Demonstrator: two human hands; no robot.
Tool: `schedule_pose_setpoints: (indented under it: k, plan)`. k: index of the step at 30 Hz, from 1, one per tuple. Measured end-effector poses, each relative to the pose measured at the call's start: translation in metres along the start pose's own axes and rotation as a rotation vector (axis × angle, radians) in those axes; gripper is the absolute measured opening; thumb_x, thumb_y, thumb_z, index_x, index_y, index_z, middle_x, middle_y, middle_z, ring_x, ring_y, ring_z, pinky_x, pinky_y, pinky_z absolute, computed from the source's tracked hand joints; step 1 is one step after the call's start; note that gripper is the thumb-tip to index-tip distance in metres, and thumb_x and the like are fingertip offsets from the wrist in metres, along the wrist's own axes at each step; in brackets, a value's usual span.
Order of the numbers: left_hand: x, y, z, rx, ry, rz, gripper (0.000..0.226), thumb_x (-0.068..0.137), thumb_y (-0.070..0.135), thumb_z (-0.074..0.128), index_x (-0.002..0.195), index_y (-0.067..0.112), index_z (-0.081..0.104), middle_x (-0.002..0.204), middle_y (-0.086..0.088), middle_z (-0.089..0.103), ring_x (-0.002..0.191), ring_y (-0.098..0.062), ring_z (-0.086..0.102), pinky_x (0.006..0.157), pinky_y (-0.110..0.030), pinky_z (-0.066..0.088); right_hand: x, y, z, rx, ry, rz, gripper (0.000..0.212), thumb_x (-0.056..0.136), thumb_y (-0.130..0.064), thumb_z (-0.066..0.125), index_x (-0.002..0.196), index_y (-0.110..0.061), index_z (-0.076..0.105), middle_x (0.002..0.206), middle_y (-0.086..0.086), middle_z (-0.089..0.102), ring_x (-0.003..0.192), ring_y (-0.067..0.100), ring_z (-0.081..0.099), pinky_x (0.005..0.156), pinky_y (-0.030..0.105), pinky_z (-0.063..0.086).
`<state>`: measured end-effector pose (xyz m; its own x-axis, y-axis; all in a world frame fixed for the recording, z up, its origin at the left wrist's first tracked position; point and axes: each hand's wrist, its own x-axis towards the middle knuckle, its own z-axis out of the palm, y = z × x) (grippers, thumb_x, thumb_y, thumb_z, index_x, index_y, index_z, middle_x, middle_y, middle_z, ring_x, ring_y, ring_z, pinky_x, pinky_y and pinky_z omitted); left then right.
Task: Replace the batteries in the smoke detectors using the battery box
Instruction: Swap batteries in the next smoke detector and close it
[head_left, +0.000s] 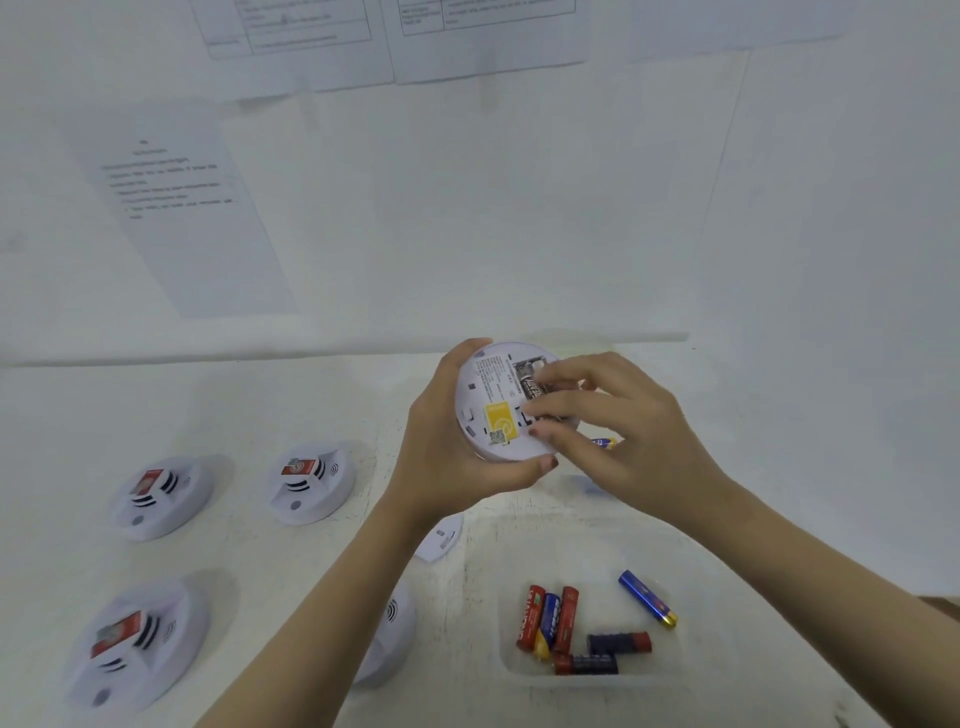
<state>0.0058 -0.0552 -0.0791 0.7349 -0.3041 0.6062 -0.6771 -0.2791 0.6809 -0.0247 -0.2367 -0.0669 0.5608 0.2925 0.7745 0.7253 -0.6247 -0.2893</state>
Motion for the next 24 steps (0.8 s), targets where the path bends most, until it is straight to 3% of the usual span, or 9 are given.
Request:
schedule_pose_setpoints:
  k: [3,6,8,11,18,22,24]
  plan:
    - [-0.002,0.000,-0.002,0.005,0.011,-0.003,0.082,0.053,0.043,0.082,0.123,0.038,0.039,0.117,0.037,0.053,0.107,0.007,0.057,0.081,-0.006,0.046,-0.003,0.000,0.000,0.116,-0.038,0.144,0.020,0.086,-0.033,0.060,0.102,-0.034,0.072,0.135,-0.004,0.049,0.119,0.013,0.047,0.095,0.024,0.040]
    - [-0.004,0.000,-0.004,0.012,0.011,0.008,0.087,0.053,0.044,0.082,0.126,0.034,0.037,0.119,0.036,0.052,0.109,0.005,0.057,0.083,-0.007,0.046,-0.001,-0.003,-0.001,0.341,-0.157,0.358,0.030,0.084,-0.044,0.054,0.113,-0.049,0.061,0.149,-0.009,0.035,0.132,0.005,0.036,0.101,0.019,0.039]
    - [-0.005,0.002,-0.006,0.021,0.010,0.021,0.089,0.053,0.043,0.083,0.128,0.032,0.036,0.119,0.036,0.052,0.108,0.005,0.057,0.083,-0.007,0.045,0.000,-0.005,-0.001,0.554,-0.233,0.438,0.034,0.085,-0.042,0.057,0.119,-0.045,0.060,0.144,-0.010,0.044,0.137,0.007,0.033,0.102,0.022,0.041]
    - [-0.007,0.005,-0.009,0.035,0.007,0.044,0.089,0.054,0.041,0.083,0.129,0.030,0.037,0.119,0.033,0.053,0.107,0.002,0.059,0.082,-0.009,0.047,0.002,-0.010,-0.003,0.831,-0.287,0.515,0.034,0.091,-0.019,0.057,0.125,-0.026,0.059,0.124,-0.008,0.063,0.119,0.011,0.056,0.088,0.022,0.050]
    - [-0.016,0.004,-0.014,0.050,-0.017,0.058,0.091,0.053,0.039,0.084,0.130,0.023,0.038,0.119,0.033,0.052,0.109,0.003,0.057,0.083,-0.007,0.045,0.000,-0.023,0.002,0.903,-0.199,0.634,0.039,0.081,-0.016,0.060,0.119,-0.024,0.062,0.116,-0.010,0.067,0.106,0.008,0.064,0.081,0.018,0.051]
    - [-0.021,0.005,-0.023,0.085,-0.020,0.059,0.093,0.053,0.041,0.083,0.131,0.024,0.036,0.121,0.036,0.049,0.110,0.007,0.054,0.085,-0.005,0.044,0.002,-0.033,0.010,0.873,-0.172,0.660,0.037,0.086,-0.003,0.060,0.114,-0.028,0.065,0.112,-0.012,0.069,0.104,0.017,0.065,0.086,0.030,0.055]
    - [-0.024,0.004,-0.029,0.092,-0.021,0.051,0.094,0.052,0.042,0.084,0.132,0.027,0.035,0.121,0.036,0.049,0.111,0.007,0.054,0.085,-0.006,0.044,0.004,-0.040,0.015,0.893,-0.135,0.682,0.039,0.087,0.002,0.059,0.109,-0.029,0.067,0.107,-0.013,0.070,0.102,0.017,0.066,0.084,0.028,0.055]
